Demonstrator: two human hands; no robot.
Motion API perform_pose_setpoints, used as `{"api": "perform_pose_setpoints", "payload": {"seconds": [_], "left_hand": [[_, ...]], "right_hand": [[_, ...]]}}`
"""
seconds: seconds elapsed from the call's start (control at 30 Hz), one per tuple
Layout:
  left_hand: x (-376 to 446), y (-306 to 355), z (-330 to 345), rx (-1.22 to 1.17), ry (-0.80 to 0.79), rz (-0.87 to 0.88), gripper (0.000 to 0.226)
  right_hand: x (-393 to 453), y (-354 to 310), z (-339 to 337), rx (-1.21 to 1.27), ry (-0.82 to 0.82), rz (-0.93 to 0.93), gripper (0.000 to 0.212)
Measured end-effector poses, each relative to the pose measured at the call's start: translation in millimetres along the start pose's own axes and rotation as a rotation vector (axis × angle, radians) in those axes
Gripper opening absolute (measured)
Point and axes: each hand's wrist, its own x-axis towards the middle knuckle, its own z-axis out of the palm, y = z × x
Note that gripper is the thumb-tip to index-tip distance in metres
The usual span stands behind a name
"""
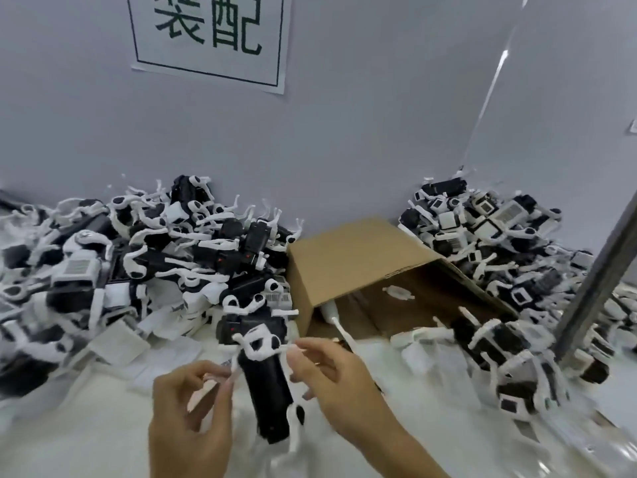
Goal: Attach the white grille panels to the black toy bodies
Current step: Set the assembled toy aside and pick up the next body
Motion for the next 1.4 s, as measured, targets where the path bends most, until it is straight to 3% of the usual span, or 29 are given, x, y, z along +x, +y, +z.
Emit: {"api": "perform_pose_setpoints", "payload": {"seconds": [0.17, 0.27, 0.37, 0.47, 0.53, 0.7, 0.77, 0.9, 1.03, 1.2, 1.4], "left_hand": [[4, -4, -7, -0.035, -0.101, -0.124, 0.052], [8, -3, -11, -0.098, -0.183, -0.222, 0.040], [10, 2, -13, -0.096, -0.218, -0.249, 0.016], [9, 4, -14, -0.141, -0.295, -0.319, 0.007], [7, 4, -13, -0.219, -0.364, -0.413, 0.017], [5, 11, -9, -0.449, -0.524, -0.580, 0.046], [1, 12, -9, -0.441, -0.562, -0.590, 0.051], [0, 14, -9, -0.393, -0.469, -0.632, 0.032], [8, 21, -12, -0.507, -0.338, -0.704, 0.030], [10, 23, -14, -0.545, -0.361, -0.733, 0.035], [8, 26, -11, -0.552, -0.404, -0.718, 0.039]], "right_hand": [[-9, 16, 40, 0.109, -0.130, -0.081, 0.023], [-13, 21, 43, 0.156, -0.197, -0.170, 0.032], [-15, 30, 37, 0.007, -0.221, -0.321, 0.054], [-17, 36, 37, -0.048, -0.095, -0.368, 0.069], [-18, 38, 39, -0.030, 0.024, -0.381, 0.072], [-20, 41, 40, 0.210, 0.216, -0.297, 0.043], [-18, 43, 37, 0.137, 0.246, -0.336, 0.046], [-17, 48, 39, -0.074, 0.146, -0.461, 0.065], [-19, 49, 44, -0.056, 0.049, -0.319, 0.081], [-20, 44, 49, 0.057, 0.013, -0.252, 0.065], [-24, 41, 45, 0.046, 0.138, -0.257, 0.063]]}}
